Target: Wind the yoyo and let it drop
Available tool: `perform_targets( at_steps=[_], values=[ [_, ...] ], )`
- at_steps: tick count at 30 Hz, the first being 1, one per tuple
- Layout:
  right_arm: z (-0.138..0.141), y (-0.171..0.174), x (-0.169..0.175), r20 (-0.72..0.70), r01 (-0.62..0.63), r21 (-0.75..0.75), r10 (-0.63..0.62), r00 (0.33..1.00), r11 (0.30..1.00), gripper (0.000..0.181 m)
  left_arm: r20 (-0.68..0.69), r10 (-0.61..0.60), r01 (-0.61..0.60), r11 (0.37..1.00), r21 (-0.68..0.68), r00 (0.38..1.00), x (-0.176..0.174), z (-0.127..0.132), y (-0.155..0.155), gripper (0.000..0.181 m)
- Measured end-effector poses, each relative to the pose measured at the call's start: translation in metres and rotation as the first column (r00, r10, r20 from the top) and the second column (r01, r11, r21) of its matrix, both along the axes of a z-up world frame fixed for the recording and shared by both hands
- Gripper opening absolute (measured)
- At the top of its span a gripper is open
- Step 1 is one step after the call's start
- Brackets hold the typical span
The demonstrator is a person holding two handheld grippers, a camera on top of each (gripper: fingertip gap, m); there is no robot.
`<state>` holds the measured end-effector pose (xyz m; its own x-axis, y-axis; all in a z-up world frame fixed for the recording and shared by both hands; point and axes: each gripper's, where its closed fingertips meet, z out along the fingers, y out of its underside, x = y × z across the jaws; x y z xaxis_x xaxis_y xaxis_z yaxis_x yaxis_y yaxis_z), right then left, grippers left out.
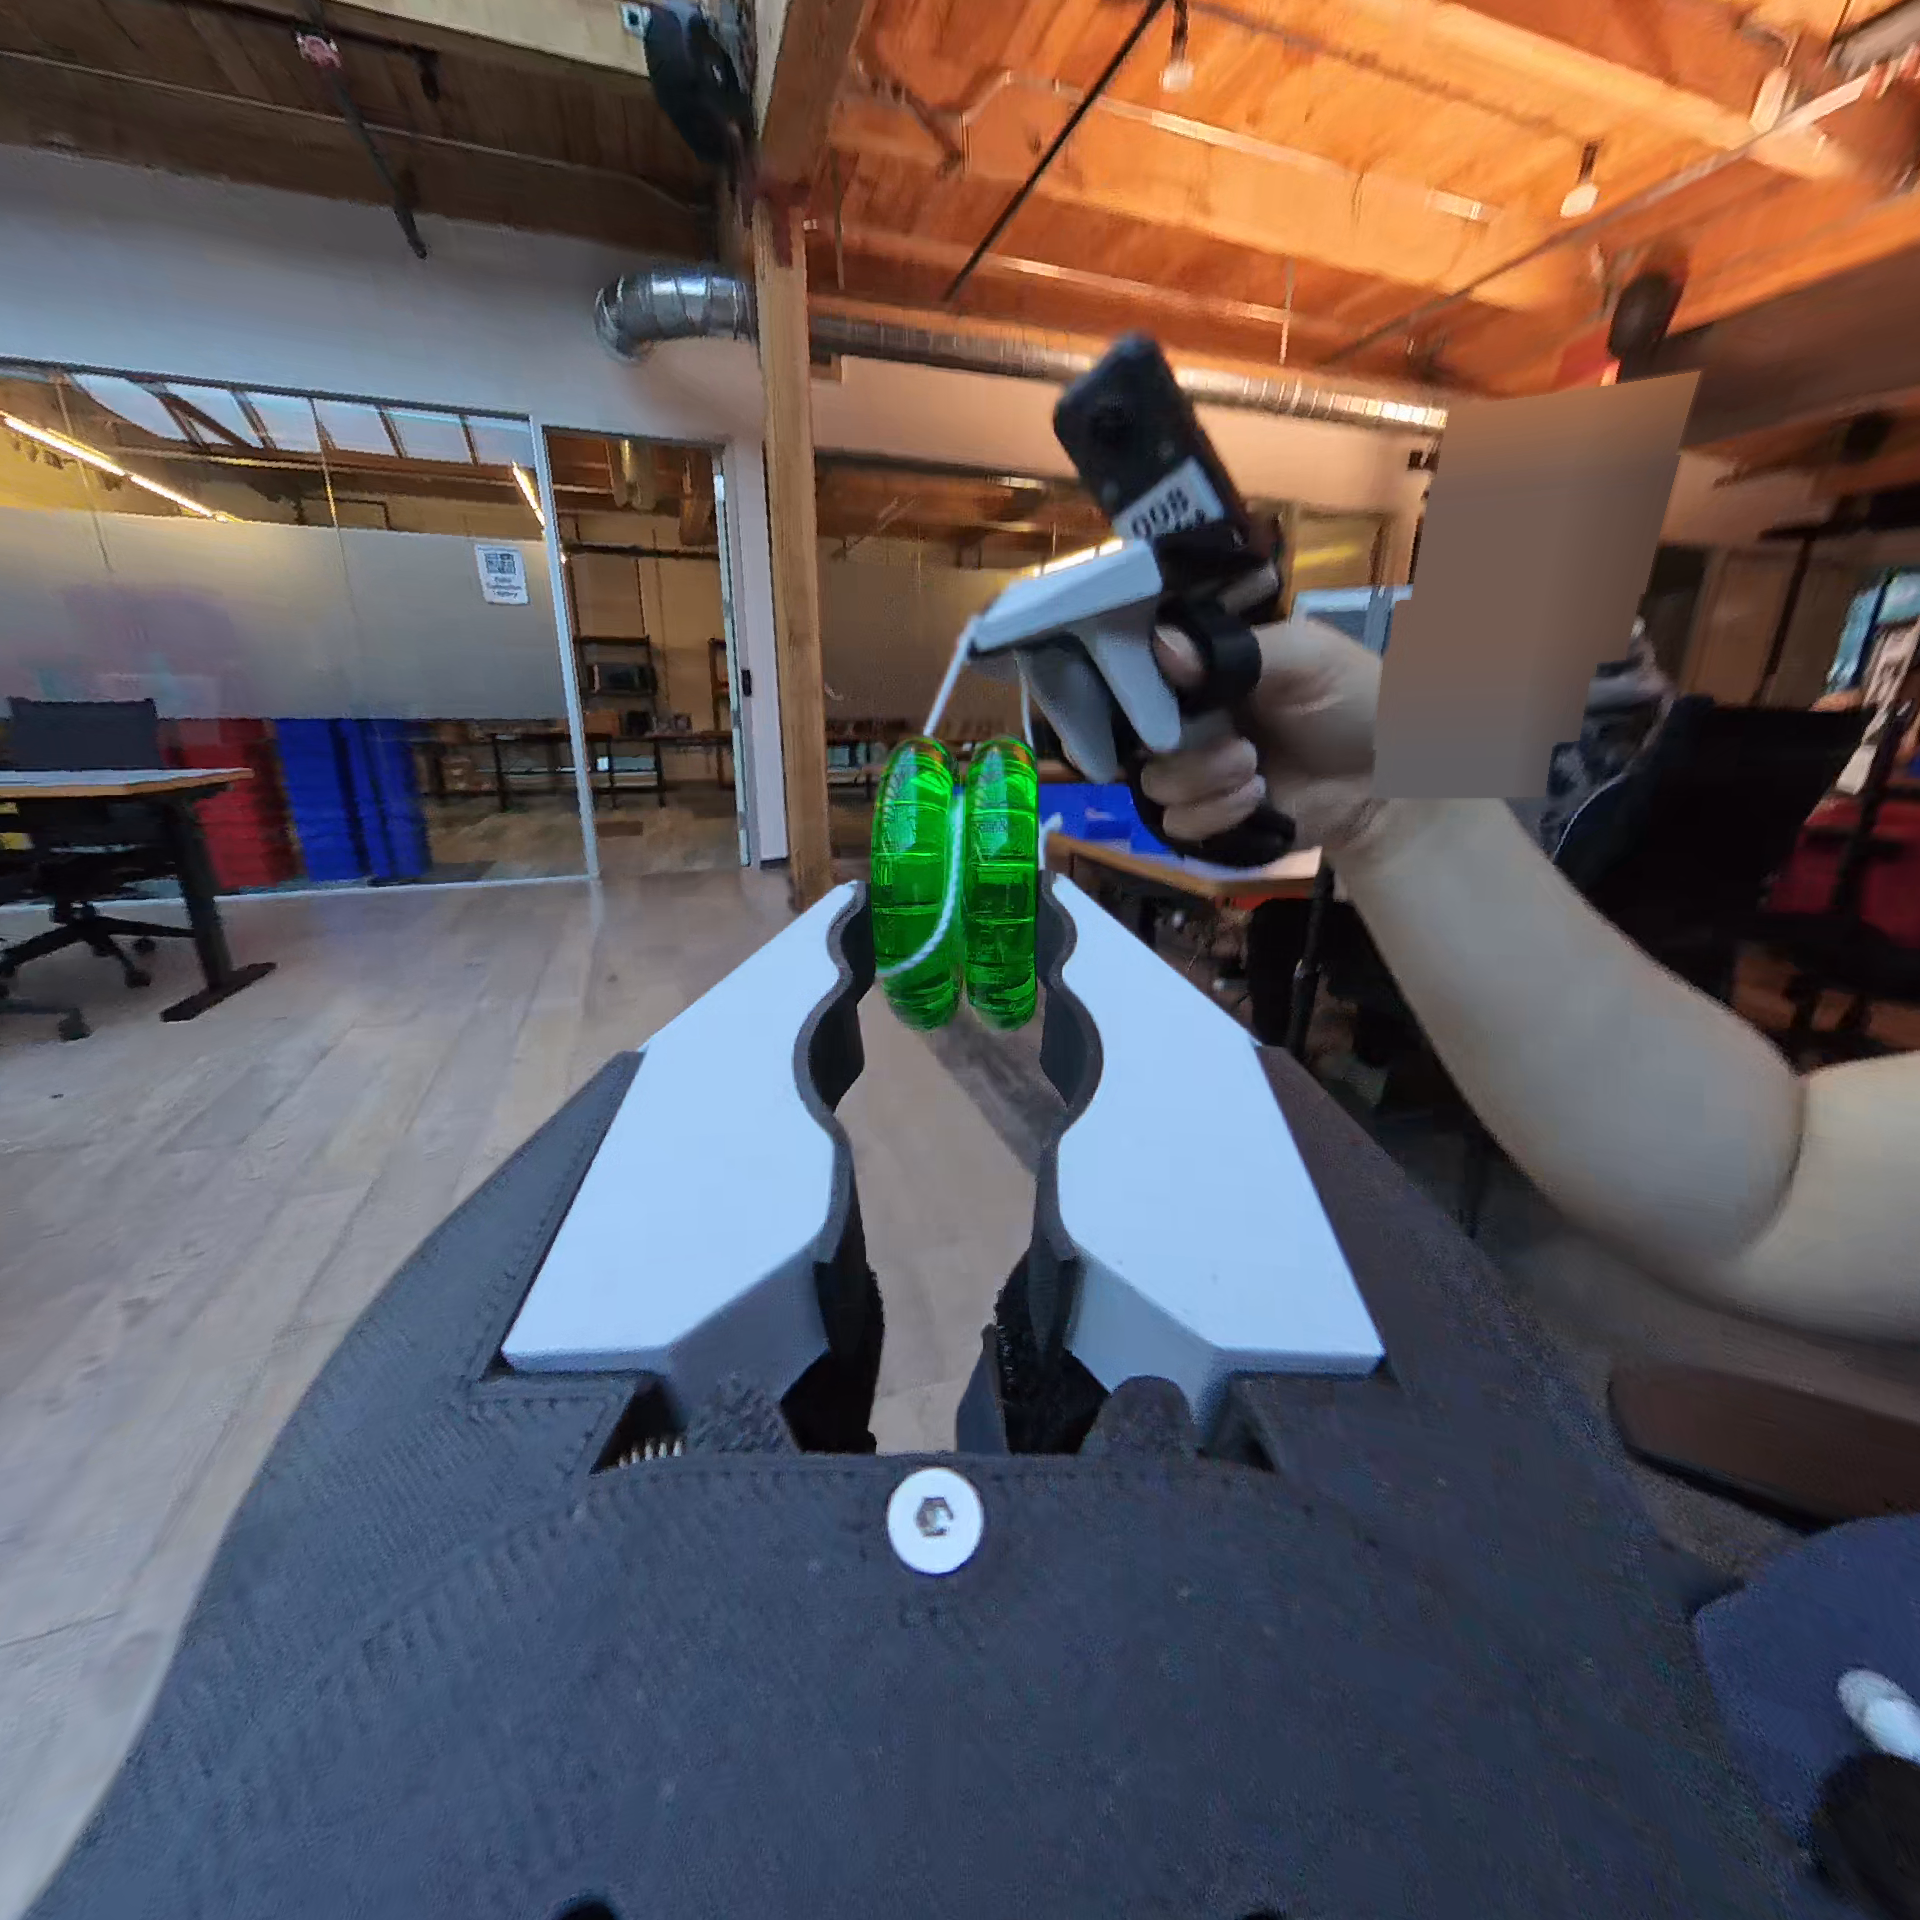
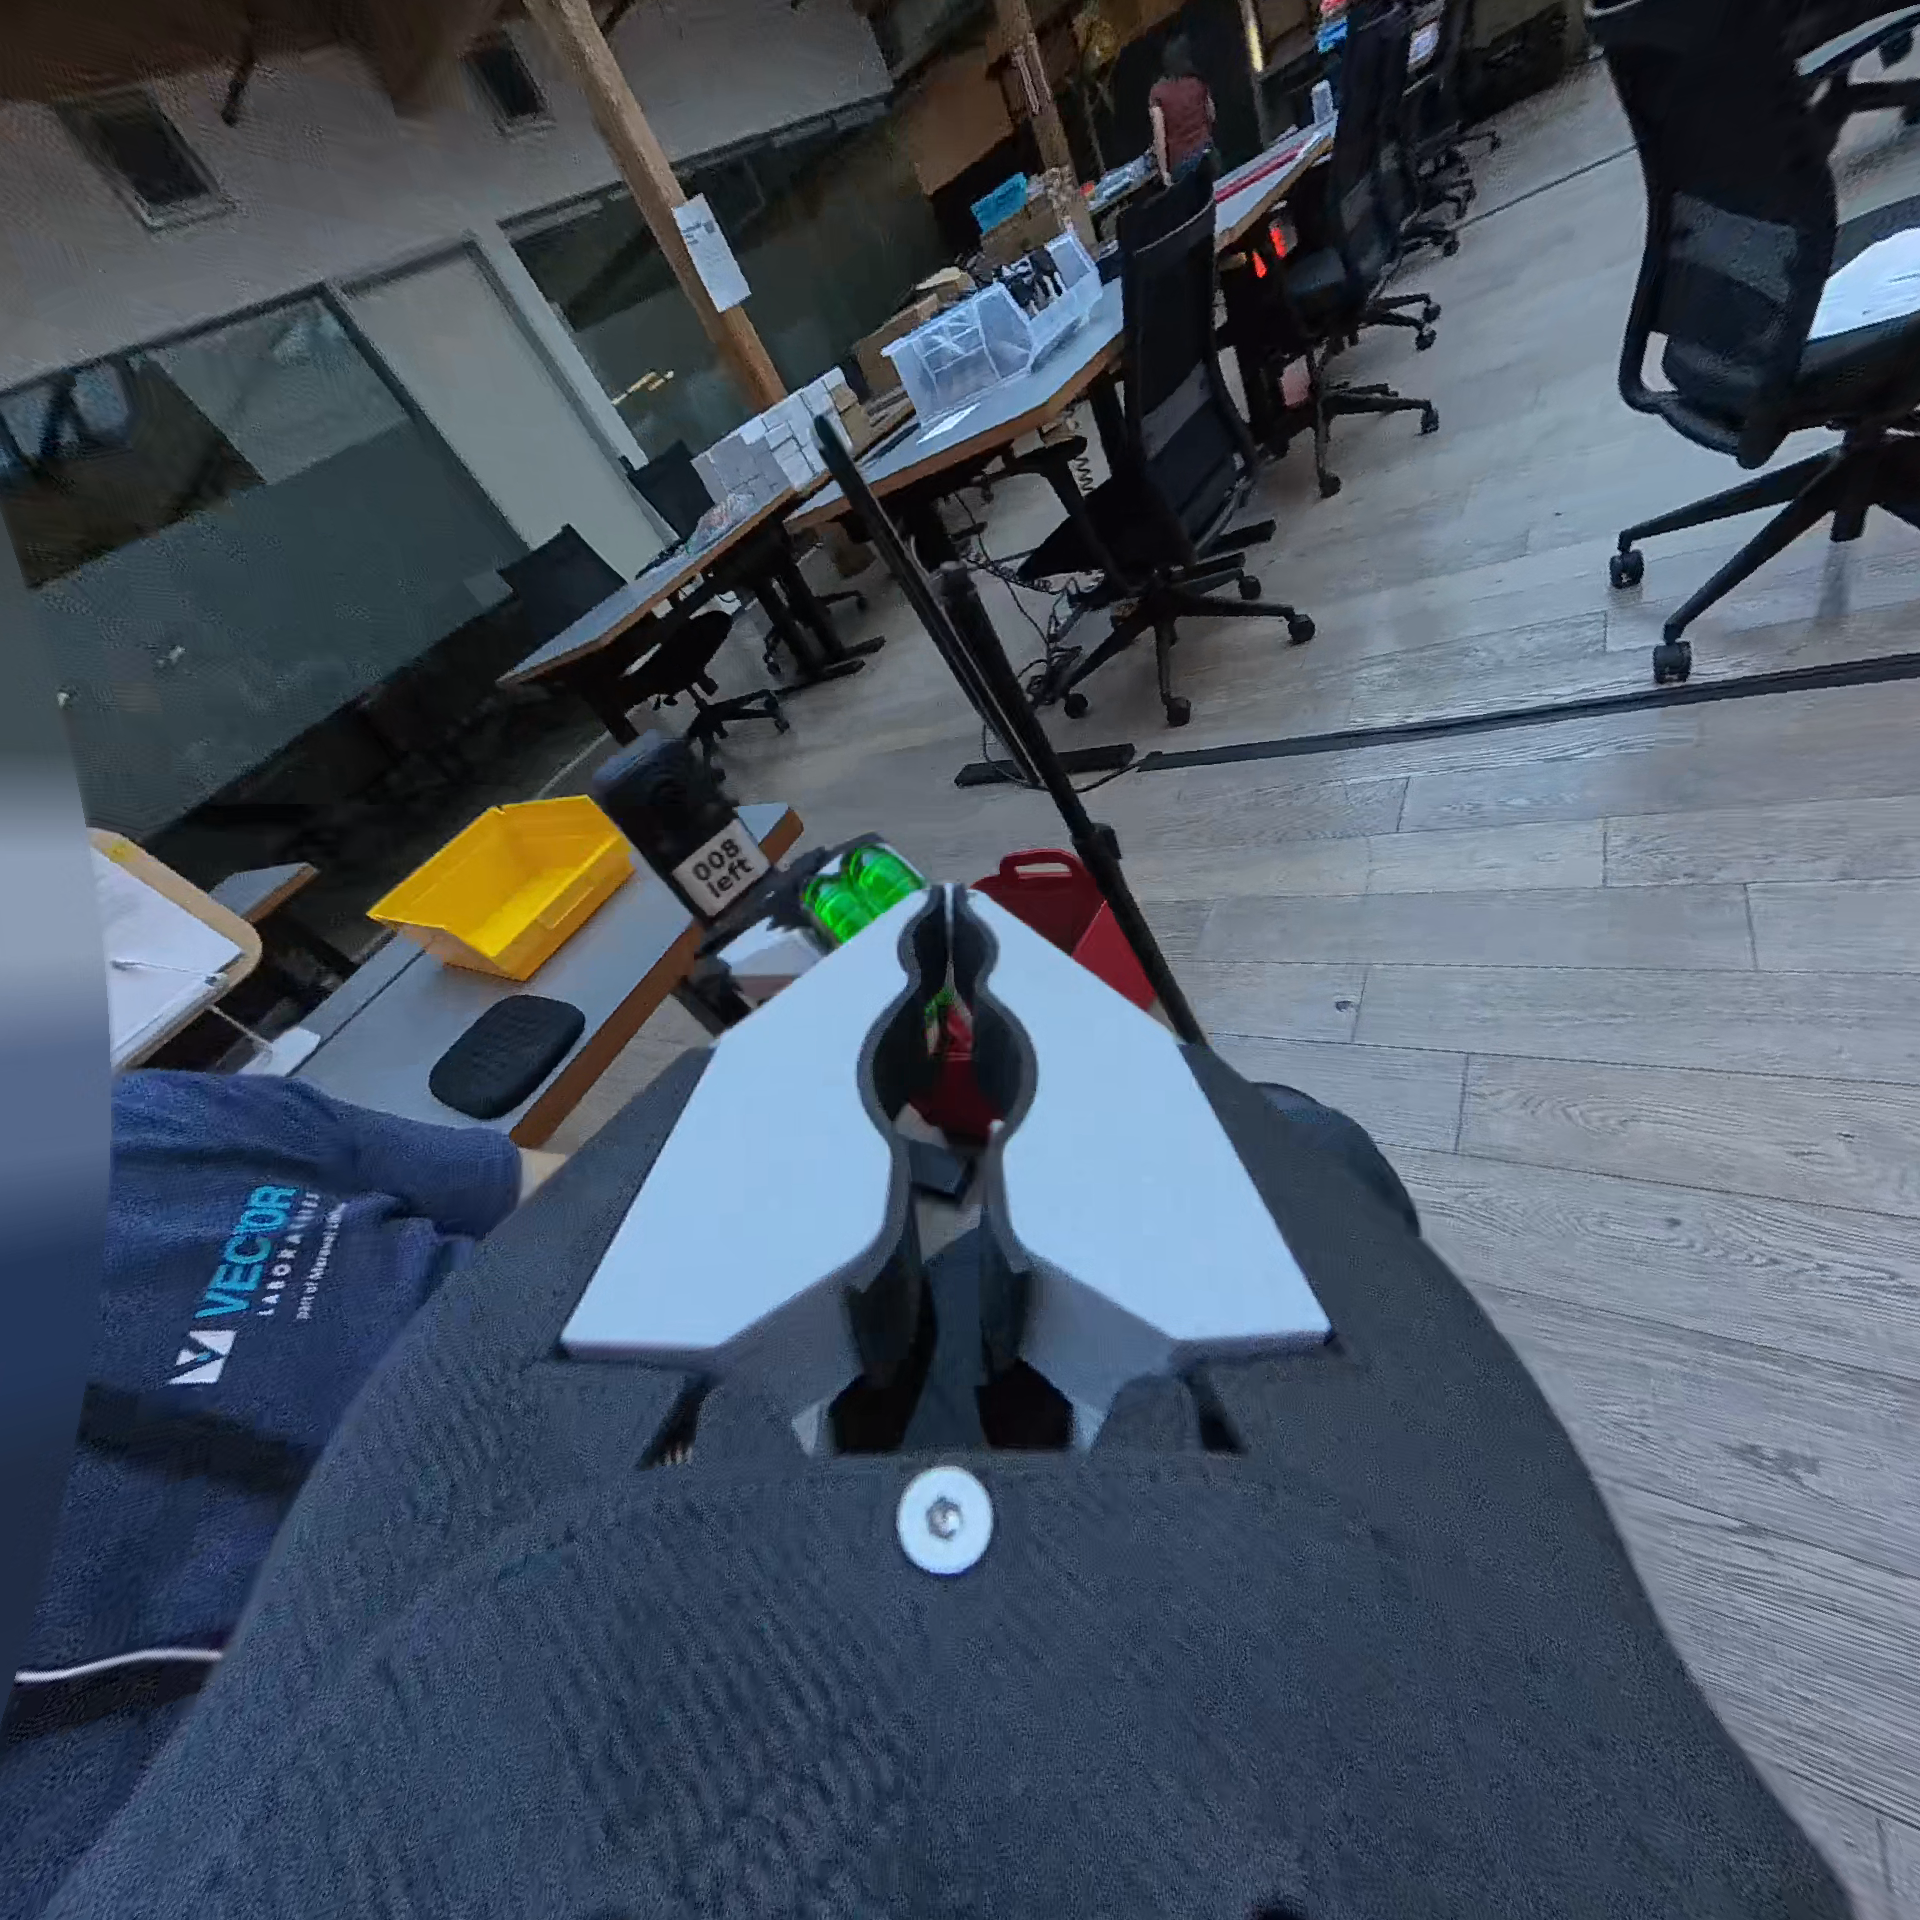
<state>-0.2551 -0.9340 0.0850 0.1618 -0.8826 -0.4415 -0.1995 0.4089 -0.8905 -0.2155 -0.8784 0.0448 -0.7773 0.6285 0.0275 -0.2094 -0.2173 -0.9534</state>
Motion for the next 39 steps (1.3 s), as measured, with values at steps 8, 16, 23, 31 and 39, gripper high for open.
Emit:
perform_targets(
  at_steps=[8,16,23,31,39],
  values=[
    [-0.033,0.019,-0.006,-0.019,-0.088,0.088,0.091,0.996,0.992,0.0,-0.502,-0.294,0.305,0.95,-0.061,0.813,0.036,0.025,0.01,0.029],
    [-0.024,0.033,0.0,0.033,-0.163,0.104,0.16,0.987,0.981,0.0,-0.737,-0.34,0.405,0.909,-0.098,0.584,0.063,0.019,0.004,0.029],
    [-0.031,0.047,0.007,0.036,-0.205,0.122,0.202,0.979,0.971,0.0,-0.866,-0.262,0.396,0.915,-0.081,0.426,0.091,-0.008,-0.013,0.028],
    [-0.002,0.01,-0.004,0.091,-0.158,0.183,0.143,0.986,0.97,0.0,-0.291,-0.174,0.236,0.951,0.197,0.941,0.03,-0.038,-0.011,0.028],
    [-0.001,0.051,0.032,0.031,-0.181,0.078,0.179,0.983,0.98,0.0,0.304,0.198,-0.241,0.964,0.109,0.932,0.017,-0.056,-0.034,0.029]
  ],
)
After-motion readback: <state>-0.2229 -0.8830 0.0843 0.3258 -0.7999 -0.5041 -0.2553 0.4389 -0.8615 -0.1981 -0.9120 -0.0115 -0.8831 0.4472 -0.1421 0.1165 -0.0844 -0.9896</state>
